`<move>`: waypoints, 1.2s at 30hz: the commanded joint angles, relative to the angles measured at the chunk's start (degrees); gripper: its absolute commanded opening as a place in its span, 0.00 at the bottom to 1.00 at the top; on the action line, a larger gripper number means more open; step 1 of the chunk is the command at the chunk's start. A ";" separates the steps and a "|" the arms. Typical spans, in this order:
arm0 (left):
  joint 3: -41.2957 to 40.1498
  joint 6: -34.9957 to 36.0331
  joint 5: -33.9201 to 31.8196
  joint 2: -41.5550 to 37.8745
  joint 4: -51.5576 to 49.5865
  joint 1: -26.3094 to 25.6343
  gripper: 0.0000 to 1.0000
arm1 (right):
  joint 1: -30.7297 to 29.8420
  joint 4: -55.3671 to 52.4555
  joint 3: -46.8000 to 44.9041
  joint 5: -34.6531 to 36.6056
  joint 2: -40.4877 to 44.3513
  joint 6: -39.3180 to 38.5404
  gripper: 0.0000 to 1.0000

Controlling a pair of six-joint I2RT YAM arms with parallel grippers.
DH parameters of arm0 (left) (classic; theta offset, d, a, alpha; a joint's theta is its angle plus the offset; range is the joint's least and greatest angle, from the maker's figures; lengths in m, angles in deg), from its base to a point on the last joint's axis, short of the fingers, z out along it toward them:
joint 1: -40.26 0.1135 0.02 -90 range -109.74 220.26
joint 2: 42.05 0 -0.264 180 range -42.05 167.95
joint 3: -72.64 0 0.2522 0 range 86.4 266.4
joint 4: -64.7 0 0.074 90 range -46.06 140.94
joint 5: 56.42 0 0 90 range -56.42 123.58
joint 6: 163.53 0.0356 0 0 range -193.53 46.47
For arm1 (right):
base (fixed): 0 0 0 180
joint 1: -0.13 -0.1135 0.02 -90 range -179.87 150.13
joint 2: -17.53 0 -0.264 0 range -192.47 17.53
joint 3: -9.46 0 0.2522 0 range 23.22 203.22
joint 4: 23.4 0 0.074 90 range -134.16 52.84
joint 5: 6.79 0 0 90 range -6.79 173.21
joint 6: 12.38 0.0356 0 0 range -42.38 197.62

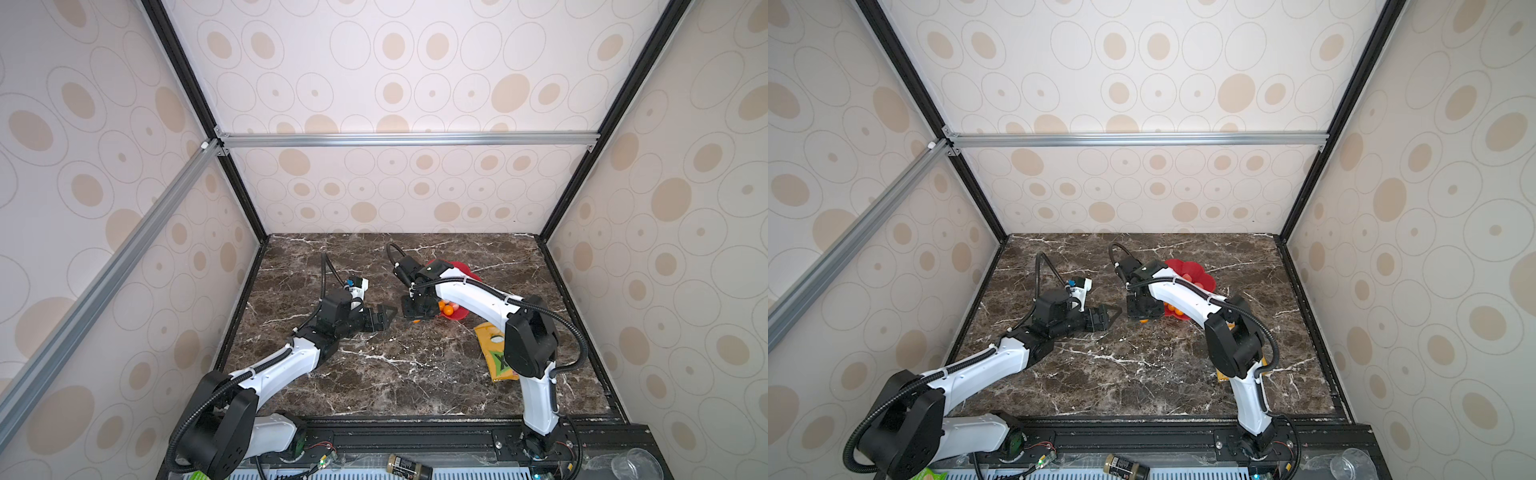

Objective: Arrange fruit in a fruit bowl
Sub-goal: Pick up the fruit from the center of the table, then place the fruit in the fruit bowl.

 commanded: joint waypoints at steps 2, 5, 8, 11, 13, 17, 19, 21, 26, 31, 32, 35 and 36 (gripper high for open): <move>4.70 2.51 1.01 3.59 3.23 -0.07 0.99 | 2.43 -1.22 -1.10 0.13 3.27 -0.62 0.39; 7.21 3.02 1.15 6.72 3.56 -0.81 0.99 | 4.29 -0.92 -1.28 -0.27 3.59 -1.18 0.39; 9.57 3.22 1.31 9.84 4.10 -1.60 0.99 | 6.09 -0.77 -1.20 -0.75 3.52 -1.81 0.38; 11.78 3.31 1.36 12.49 4.38 -2.35 0.99 | 7.75 -0.52 -0.88 -1.14 3.17 -2.33 0.38; 13.08 3.40 1.36 13.96 4.57 -2.67 0.99 | 8.66 -0.44 -0.55 -1.52 2.85 -2.63 0.38; 15.33 3.31 1.50 16.65 4.94 -3.00 0.99 | 10.03 -0.22 0.64 -2.22 1.34 -3.19 0.38; 16.04 3.23 1.57 17.49 5.22 -3.03 0.99 | 10.62 -0.36 1.57 -2.67 0.36 -3.44 0.37; 16.59 3.27 1.44 18.04 5.28 -2.99 0.99 | 10.77 -0.42 2.54 -2.66 -0.62 -3.70 0.37; 17.60 3.40 1.08 19.57 5.42 -3.03 0.99 | 11.44 -1.30 5.76 -2.69 -3.53 -4.34 0.37; 18.11 3.46 0.62 20.46 5.50 -3.02 0.99 | 11.90 -2.44 9.26 -2.94 -6.51 -4.75 0.37; 18.19 3.49 0.53 20.59 5.47 -2.98 0.99 | 11.89 -2.73 9.95 -3.09 -7.11 -4.92 0.37; 18.36 3.47 -0.11 20.95 5.37 -3.00 0.99 | 11.84 -3.18 11.64 -3.34 -8.71 -5.18 0.37; 18.46 3.45 -0.18 21.08 5.28 -3.01 0.98 | 11.86 -3.56 12.21 -3.44 -9.29 -5.32 0.37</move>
